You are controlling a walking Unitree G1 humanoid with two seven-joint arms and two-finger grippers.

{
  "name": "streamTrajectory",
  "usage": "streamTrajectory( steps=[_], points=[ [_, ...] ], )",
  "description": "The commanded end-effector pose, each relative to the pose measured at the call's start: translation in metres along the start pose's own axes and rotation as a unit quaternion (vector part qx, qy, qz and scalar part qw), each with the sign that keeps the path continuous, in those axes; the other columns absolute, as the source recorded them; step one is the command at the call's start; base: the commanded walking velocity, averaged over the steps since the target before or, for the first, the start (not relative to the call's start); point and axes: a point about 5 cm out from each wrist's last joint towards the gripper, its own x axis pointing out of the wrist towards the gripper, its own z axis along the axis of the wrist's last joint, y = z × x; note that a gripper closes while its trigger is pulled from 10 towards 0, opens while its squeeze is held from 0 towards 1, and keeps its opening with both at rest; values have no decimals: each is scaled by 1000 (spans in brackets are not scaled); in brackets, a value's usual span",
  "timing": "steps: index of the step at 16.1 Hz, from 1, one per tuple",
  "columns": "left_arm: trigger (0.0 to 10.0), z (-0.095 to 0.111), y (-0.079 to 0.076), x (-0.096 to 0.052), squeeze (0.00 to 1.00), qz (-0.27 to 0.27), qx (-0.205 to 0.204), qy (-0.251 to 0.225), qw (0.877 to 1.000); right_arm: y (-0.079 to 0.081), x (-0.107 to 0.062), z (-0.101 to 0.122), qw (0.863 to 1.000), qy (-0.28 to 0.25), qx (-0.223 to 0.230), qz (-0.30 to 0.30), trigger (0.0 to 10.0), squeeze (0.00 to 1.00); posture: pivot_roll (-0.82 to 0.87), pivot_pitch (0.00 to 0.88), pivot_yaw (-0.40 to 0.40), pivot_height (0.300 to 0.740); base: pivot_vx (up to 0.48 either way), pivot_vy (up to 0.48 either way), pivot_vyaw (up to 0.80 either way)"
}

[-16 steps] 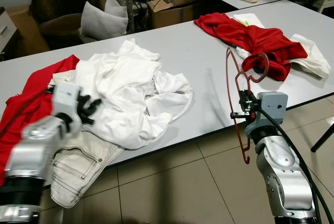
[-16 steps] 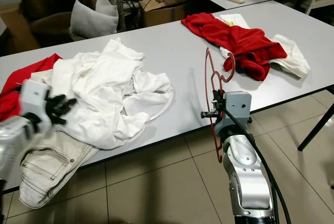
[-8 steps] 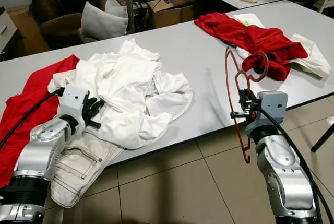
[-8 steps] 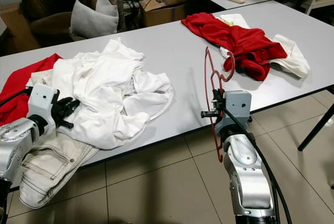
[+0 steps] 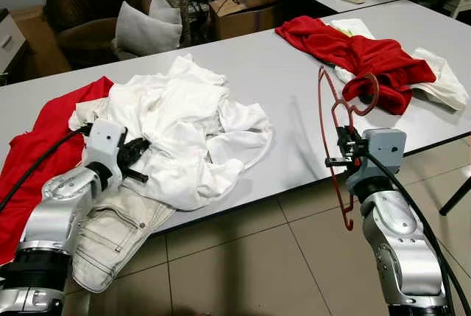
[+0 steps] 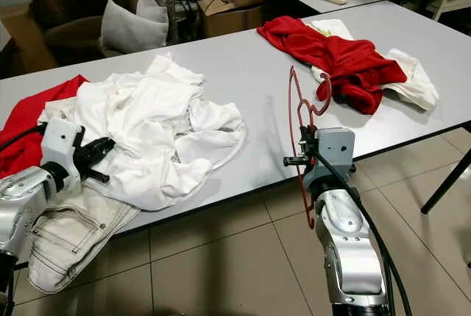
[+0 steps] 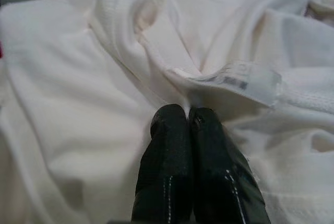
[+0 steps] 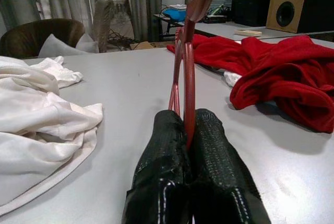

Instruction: Hang hanger

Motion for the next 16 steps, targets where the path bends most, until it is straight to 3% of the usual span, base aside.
streamTrajectory(
  steps=[1, 2, 3, 7, 10, 12, 13, 14, 15, 16],
  points=[
    [0, 6, 8, -3, 0, 14, -9, -25, 1000, 1, 3, 3, 1000, -3, 0, 5, 10000, 0, 29, 0, 121, 740, 0, 0, 0],
    [0, 9, 11, -4, 0, 18, -16, -38, 999, 1, 3, 3, 1000, -3, -1, 6, 10000, 0, 29, 0, 121, 740, 0, 0, 0],
    [0, 24, 17, -12, 0, 10, -36, -95, 995, 1, 4, 4, 1000, -3, -2, 11, 10000, 0, 32, 0, 110, 740, 0, 0, 0],
    [0, 40, 27, -25, 0, -13, -29, -140, 990, 0, 9, 11, 999, -17, 8, 41, 10000, 0, 36, 0, 98, 740, 0, 0, 0],
    [0, 65, 37, -42, 0, -63, -23, -184, 981, 2, 15, 33, 989, -55, 58, 121, 10000, 0, 44, 0, 84, 740, 0, 0, 0],
    [0, 72, 31, -49, 0, -132, -5, -170, 976, 10, 14, 49, 971, -74, 99, 204, 10000, 0, 45, 0, 80, 740, 0, 0, 0],
    [0, 79, 28, -56, 0, -183, 0, -161, 970, 16, 11, 58, 949, -80, 117, 281, 10000, 0, 50, 0, 74, 740, 0, 0, 0],
    [0, 83, 27, -58, 0, -199, 3, -159, 967, 18, 8, 63, 935, -79, 128, 321, 10000, 0, 53, 0, 71, 740, 0, 0, 0],
    [0, 83, 26, -60, 0, -225, 19, -138, 964, 21, 1, 69, 906, -77, 144, 391, 10000, 0, 55, 0, 68, 740, 0, 0, 0],
    [0, 78, 29, -58, 0, -213, 44, -117, 969, 21, -1, 71, 897, -76, 147, 411, 10000, 0, 56, 0, 65, 740, 0, 0, 0]
  ],
)
